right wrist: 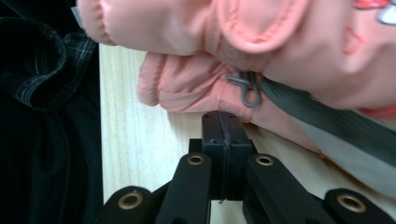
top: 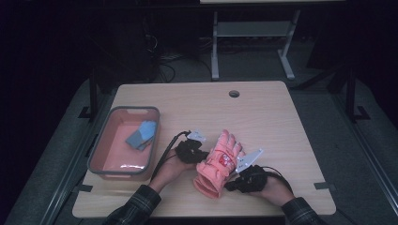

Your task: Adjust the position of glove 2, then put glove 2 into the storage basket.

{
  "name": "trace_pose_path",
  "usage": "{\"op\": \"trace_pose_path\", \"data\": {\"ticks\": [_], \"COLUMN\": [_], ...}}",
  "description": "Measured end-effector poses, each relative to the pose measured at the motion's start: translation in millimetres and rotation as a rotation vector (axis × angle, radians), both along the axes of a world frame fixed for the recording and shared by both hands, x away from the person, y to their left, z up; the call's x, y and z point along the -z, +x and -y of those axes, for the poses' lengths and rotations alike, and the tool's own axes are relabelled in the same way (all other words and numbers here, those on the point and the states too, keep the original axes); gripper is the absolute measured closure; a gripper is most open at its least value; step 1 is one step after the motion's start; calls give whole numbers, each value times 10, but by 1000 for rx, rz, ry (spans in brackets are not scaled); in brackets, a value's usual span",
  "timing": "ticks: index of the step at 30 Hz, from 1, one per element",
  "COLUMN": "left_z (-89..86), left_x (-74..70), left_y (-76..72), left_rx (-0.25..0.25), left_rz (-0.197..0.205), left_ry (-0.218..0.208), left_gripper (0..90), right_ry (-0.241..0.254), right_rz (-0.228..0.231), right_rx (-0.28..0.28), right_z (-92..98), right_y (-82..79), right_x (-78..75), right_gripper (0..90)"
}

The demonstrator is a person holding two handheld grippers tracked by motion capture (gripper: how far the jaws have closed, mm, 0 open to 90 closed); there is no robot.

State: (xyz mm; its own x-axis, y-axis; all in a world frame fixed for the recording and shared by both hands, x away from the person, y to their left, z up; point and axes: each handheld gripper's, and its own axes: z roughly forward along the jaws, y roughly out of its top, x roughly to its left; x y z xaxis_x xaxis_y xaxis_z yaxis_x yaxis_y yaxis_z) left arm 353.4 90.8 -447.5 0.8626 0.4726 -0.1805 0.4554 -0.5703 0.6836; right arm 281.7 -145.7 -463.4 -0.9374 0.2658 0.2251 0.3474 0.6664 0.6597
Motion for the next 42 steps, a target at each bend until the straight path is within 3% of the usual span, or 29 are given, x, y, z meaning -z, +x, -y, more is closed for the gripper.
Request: {"op": "trace_pose_path", "data": {"ticks": [8, 13, 15, 20, 26, 27, 29, 31, 38, 42], "left_z": [-31, -127, -173, -281, -311, -313, -314, -317, -315, -311], "left_x": [-21, -79, -115, -314, -469, -503, -526, -569, -613, -610], "left_y": [1, 29, 26, 21, 19, 15, 9, -5, -28, -29], "left_rx": [-4, -22, -45, -73, -85, -74, -70, -56, -39, -33], "left_rz": [3, 1, -9, 20, 23, 19, 24, 27, 39, 39], "left_ry": [-6, -4, -19, -14, -51, -60, -59, -80, -96, -98], "left_gripper": [894, 867, 830, 714, 576, 504, 489, 398, 310, 283], "right_ry": [-9, 14, 41, 114, 128, 137, 142, 150, 140, 94], "right_rz": [6, -3, -2, 71, 99, 113, 112, 116, 115, 102], "right_rx": [-24, 50, 81, 176, 231, 247, 253, 268, 290, 280], "right_z": [-86, 51, 126, 334, 363, 341, 333, 299, 235, 153], "right_y": [-35, -24, -8, 61, 156, 213, 229, 292, 360, 385], "right_x": [-11, -161, -248, -504, -573, -596, -604, -596, -517, -420], "right_gripper": [899, 899, 899, 899, 899, 899, 899, 900, 900, 900]}}
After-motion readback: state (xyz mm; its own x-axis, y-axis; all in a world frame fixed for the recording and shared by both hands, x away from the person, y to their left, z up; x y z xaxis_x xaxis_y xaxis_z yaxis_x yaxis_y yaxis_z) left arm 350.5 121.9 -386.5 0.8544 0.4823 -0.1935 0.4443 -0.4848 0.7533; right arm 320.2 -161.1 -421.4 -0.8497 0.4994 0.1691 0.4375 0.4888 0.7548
